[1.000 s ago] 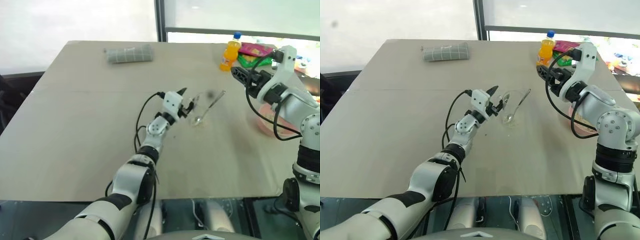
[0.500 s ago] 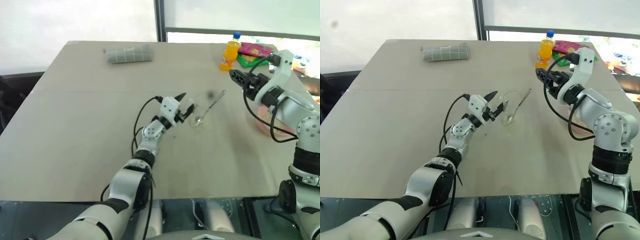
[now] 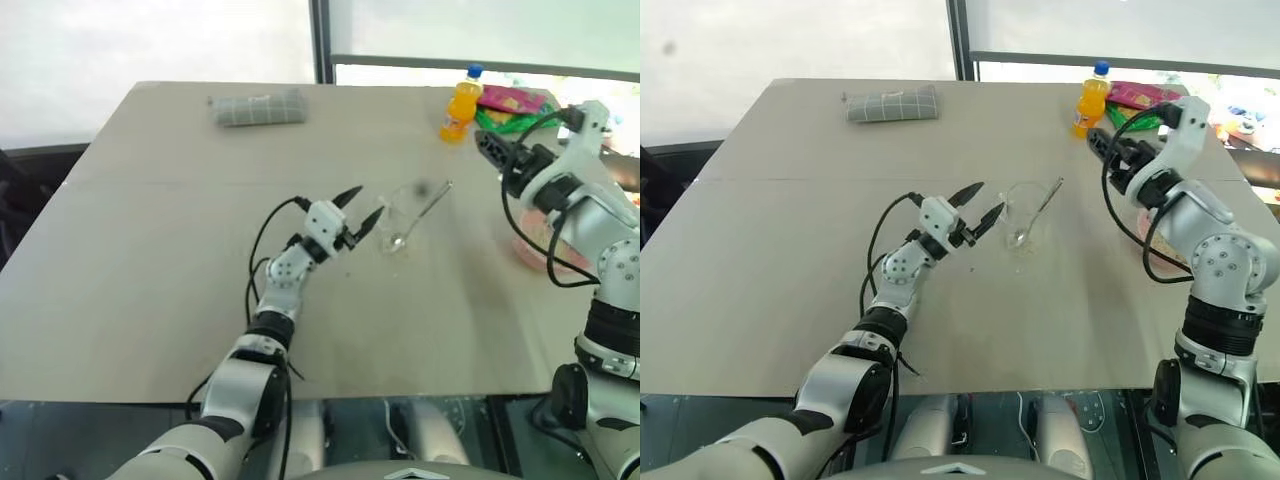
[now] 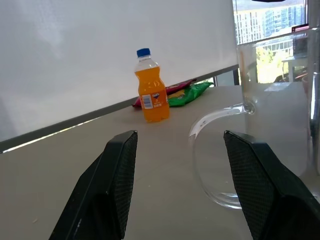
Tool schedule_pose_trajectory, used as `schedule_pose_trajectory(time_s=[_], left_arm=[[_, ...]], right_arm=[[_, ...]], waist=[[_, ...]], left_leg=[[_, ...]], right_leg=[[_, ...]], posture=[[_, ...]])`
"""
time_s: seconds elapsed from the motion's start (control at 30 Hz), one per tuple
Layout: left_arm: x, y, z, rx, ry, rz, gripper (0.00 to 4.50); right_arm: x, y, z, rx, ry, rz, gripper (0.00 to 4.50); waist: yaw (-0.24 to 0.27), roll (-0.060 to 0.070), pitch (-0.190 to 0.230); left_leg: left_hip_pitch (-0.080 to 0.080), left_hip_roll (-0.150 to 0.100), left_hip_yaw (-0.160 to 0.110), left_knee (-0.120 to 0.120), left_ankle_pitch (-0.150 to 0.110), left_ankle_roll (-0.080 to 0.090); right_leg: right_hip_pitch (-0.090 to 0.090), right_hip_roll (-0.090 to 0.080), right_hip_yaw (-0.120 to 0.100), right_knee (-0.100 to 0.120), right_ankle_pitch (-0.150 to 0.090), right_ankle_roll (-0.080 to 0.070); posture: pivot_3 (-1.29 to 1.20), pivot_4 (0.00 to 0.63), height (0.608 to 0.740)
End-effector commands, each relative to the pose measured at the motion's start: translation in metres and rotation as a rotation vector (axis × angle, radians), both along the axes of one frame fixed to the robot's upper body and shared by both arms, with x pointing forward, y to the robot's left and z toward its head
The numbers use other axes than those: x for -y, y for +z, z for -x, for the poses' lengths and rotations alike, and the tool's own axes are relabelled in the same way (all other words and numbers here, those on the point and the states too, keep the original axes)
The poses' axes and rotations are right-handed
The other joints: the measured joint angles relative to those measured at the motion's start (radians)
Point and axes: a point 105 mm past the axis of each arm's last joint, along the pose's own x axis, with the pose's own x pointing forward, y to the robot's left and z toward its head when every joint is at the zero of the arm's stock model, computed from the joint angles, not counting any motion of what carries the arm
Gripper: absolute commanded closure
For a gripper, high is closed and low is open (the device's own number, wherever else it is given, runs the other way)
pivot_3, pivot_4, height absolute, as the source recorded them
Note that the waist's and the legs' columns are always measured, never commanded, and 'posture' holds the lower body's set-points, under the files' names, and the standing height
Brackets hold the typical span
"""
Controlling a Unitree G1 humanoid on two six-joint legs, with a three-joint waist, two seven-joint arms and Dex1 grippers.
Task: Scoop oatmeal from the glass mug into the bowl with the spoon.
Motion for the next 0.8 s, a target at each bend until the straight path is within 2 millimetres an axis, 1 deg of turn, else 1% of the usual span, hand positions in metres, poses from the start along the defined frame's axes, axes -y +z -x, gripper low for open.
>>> schedule_pose_trajectory(time_s=[0.03,0.1,0.17,0.2,0.23,0.27,0.3,0.33,0.37,0.4,0.47,0.5,0.57,0.6,0.63,0.67,0.7,0.73,0.77,0.8], left_arm=[[-0.006,0.009,0.013,0.048,-0.03,-0.031,1.61],[-0.022,0.012,0.016,0.036,0.013,-0.025,1.61],[-0.042,0.017,0.016,0.012,0.082,0.002,1.61],[-0.053,0.021,0.018,-0.011,0.112,0.038,1.61],[-0.064,0.024,0.023,-0.013,0.147,0.036,1.61],[-0.072,0.027,0.028,-0.009,0.174,0.026,1.61],[-0.076,0.029,0.033,-0.007,0.189,0.014,1.61],[-0.088,0.034,0.036,-0.001,0.247,0.003,1.61],[-0.097,0.037,0.039,-0.001,0.286,-0.001,1.61],[-0.11,0.042,0.044,-0.016,0.336,0.016,1.61],[-0.123,0.046,0.052,-0.045,0.382,0.033,1.61],[-0.131,0.042,0.06,-0.075,0.404,0.035,1.61],[-0.138,0.035,0.072,-0.121,0.43,0.03,1.61],[-0.146,0.026,0.082,-0.162,0.477,0.035,1.61],[-0.151,0.02,0.088,-0.191,0.511,0.037,1.54],[-0.153,0.013,0.097,-0.227,0.526,0.047,1.32],[-0.152,0.006,0.108,-0.255,0.521,0.045,1.04],[-0.153,0.0,0.116,-0.286,0.526,0.046,0.73],[-0.155,-0.01,0.123,-0.331,0.554,0.044,0.22],[-0.158,-0.017,0.129,-0.364,0.58,0.028,0.05]], right_arm=[[0.026,0.017,0.013,0.101,-0.077,-0.006,1.44],[0.036,0.012,0.021,0.108,-0.073,0.032,1.44],[0.043,0.003,0.031,0.107,-0.044,0.12,1.44],[0.044,-0.006,0.038,0.095,-0.015,0.176,1.44],[0.044,-0.016,0.045,0.077,0.021,0.223,1.44],[0.042,-0.027,0.052,0.063,0.062,0.253,1.44],[0.04,-0.033,0.057,0.056,0.09,0.27,1.44],[0.034,-0.046,0.065,0.041,0.13,0.312,1.44],[0.03,-0.054,0.07,0.034,0.158,0.34,1.44],[0.024,-0.067,0.078,0.028,0.195,0.376,1.44],[0.017,-0.081,0.088,0.027,0.235,0.419,1.44],[0.015,-0.092,0.093,0.015,0.258,0.464,1.44],[0.013,-0.108,0.1,-0.012,0.294,0.524,1.44],[0.017,-0.114,0.099,-0.024,0.269,0.504,1.44],[0.021,-0.117,0.098,-0.029,0.247,0.483,0.95],[0.024,-0.121,0.098,-0.025,0.224,0.481,0.69],[0.027,-0.126,0.099,-0.024,0.214,0.492,0.25],[0.029,-0.132,0.1,-0.024,0.218,0.504,0.0],[0.029,-0.135,0.103,-0.021,0.232,0.497,0.0],[0.029,-0.137,0.107,-0.021,0.245,0.491,0.0]], waist=[[0.001,0.0,0.0],[0.002,0.0,0.0],[0.002,0.0,0.0],[0.001,0.0,0.0],[0.001,0.0,0.0],[0.0,0.0,0.0],[-0.001,0.0,0.0],[-0.003,0.0,0.0],[-0.004,0.0,0.0],[-0.006,0.0,0.0],[-0.011,0.001,0.0],[-0.013,0.001,0.0],[-0.02,0.0,0.0],[-0.021,0.0,0.0],[-0.024,0.0,0.0],[-0.025,-0.001,0.0],[-0.025,-0.001,0.0],[-0.024,-0.001,0.001],[-0.023,-0.002,0.001],[-0.019,-0.002,0.001]], left_leg=[[0.0,0.0,0.0,0.0,0.0,0.0],[0.0,0.0,0.0,0.0,0.0,0.0],[0.0,0.0,0.0,-0.001,0.0,0.0],[0.0,0.001,0.0,-0.001,0.0,0.0],[0.0,0.001,0.0,-0.001,0.0,0.0],[0.001,0.001,-0.002,-0.001,0.0,0.0],[0.001,0.001,-0.004,-0.001,0.0,0.0],[0.002,0.001,-0.004,-0.001,0.0,0.0],[0.002,0.001,-0.004,-0.001,0.0,0.0],[0.003,0.001,-0.005,-0.001,0.0,0.0],[0.004,0.001,-0.005,-0.001,0.0,0.0],[0.005,0.001,-0.005,-0.001,0.0,0.0],[0.007,0.001,-0.004,-0.001,0.0,0.0],[0.01,0.001,-0.003,-0.001,0.0,0.0],[0.014,0.001,-0.002,-0.002,0.0,0.0],[0.015,0.002,-0.001,-0.002,0.0,0.0],[0.015,0.002,-0.001,-0.002,0.0,0.0],[0.016,0.002,0.0,-0.002,0.0,0.0],[0.016,0.002,0.0,-0.002,-0.001,-0.001],[0.016,0.002,0.0,-0.002,-0.001,-0.001]], right_leg=[[0.0,0.0,0.0,0.0,0.0,0.0],[0.0,0.0,0.0,0.0,0.0,0.0],[0.0,0.0,0.0,0.0,0.0,0.0],[0.0,0.0,0.0,0.0,0.0,0.0],[0.0,0.0,0.0,0.0,0.0,0.0],[0.0,0.0,0.0,0.0,0.0,0.0],[0.0,0.0,0.001,0.0,0.0,0.0],[0.001,0.0,0.001,0.0,0.0,0.0],[0.0,0.0,0.002,0.001,0.0,0.0],[0.001,0.0,0.002,0.001,0.0,0.0],[0.001,0.0,0.002,0.001,0.0,0.0],[0.002,0.0,0.002,0.002,0.0,0.0],[0.004,0.0,0.003,0.001,-0.001,0.0],[0.007,-0.001,0.003,0.001,-0.001,0.0],[0.01,-0.001,0.004,0.0,-0.001,0.0],[0.01,-0.002,0.006,0.0,-0.003,-0.003],[0.01,-0.002,0.006,0.0,-0.003,-0.003],[0.01,-0.002,0.007,0.0,-0.003,-0.003],[0.01,-0.002,0.007,0.0,-0.003,-0.003],[0.01,-0.002,0.007,0.0,-0.003,-0.004]], posture=[[0.0,0.15,0.74],[0.0,0.15,0.74],[0.0,0.15,0.74],[0.0,0.15,0.74],[0.0,0.15,0.74],[0.0,0.15,0.74],[0.0,0.15,0.74],[0.0,0.15,0.74],[0.0,0.15,0.74],[0.0,0.15,0.74],[0.0,0.15,0.74],[0.0,0.15,0.74],[0.0,0.15,0.74],[0.0,0.15,0.74],[0.0,0.15,0.74],[0.0,0.15,0.74],[0.0,0.15,0.74],[0.0,0.15,0.74],[0.0,0.15,0.74],[0.0,0.15,0.74]])
